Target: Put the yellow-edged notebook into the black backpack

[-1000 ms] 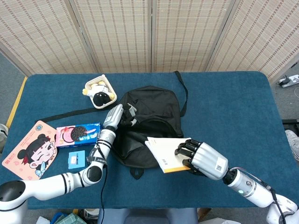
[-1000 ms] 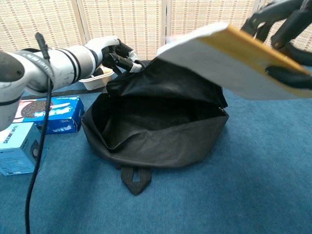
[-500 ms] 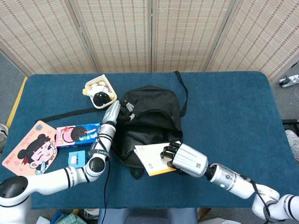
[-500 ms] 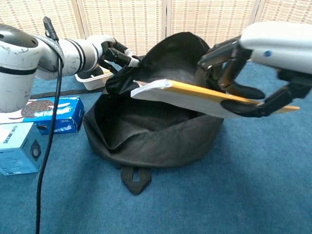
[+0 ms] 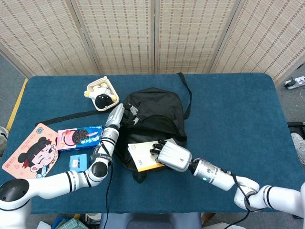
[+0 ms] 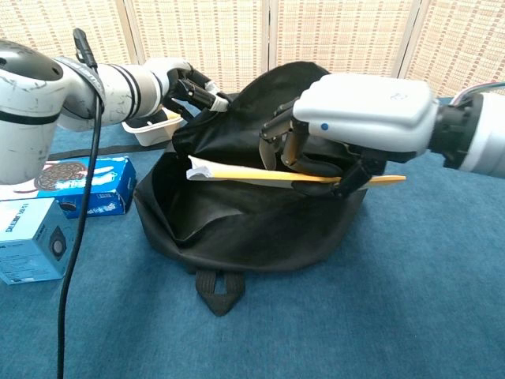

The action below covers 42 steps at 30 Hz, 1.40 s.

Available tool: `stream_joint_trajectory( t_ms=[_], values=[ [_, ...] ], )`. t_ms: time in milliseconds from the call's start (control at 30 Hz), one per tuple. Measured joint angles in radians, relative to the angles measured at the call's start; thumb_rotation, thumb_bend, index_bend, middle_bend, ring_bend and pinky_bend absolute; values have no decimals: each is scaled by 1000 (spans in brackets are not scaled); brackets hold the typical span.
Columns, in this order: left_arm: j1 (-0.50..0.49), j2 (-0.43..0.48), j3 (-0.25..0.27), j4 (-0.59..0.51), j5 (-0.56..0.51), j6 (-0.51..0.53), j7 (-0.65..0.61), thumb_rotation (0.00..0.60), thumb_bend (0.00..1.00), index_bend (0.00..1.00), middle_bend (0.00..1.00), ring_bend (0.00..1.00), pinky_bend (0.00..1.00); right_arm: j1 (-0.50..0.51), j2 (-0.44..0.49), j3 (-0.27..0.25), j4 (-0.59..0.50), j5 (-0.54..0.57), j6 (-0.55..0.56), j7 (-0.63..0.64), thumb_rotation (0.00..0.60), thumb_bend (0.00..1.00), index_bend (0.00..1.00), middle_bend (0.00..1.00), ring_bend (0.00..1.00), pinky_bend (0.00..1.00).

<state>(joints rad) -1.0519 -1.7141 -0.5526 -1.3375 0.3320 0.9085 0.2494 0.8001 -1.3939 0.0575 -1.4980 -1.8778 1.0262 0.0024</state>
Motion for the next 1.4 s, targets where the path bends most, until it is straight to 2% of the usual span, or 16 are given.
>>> stream_joint_trajectory(
  t_ms=[600,933,1233,1400],
  values=[
    [6,29,24,-44,-5,12,-4,600,549,817,359,272,436,75,-160,15,233,111,-91,-39,600,433,727,415,324,363],
    [7,41,25,-54,-22,14,-9,600,549,814,359,263,436,111,-258,13,356,167,-147,-119,600,428,727,414,306,363],
    [17,61,27,-75,-32,14,-18,600,549,813,359,260,436,105,-337,12,459,192,-110,-159,600,337,727,413,299,363],
    [20,71,34,-93,-27,16,-20,600,549,810,359,260,436,85,-388,8,538,200,-51,-148,600,238,689,423,298,363]
  ],
)
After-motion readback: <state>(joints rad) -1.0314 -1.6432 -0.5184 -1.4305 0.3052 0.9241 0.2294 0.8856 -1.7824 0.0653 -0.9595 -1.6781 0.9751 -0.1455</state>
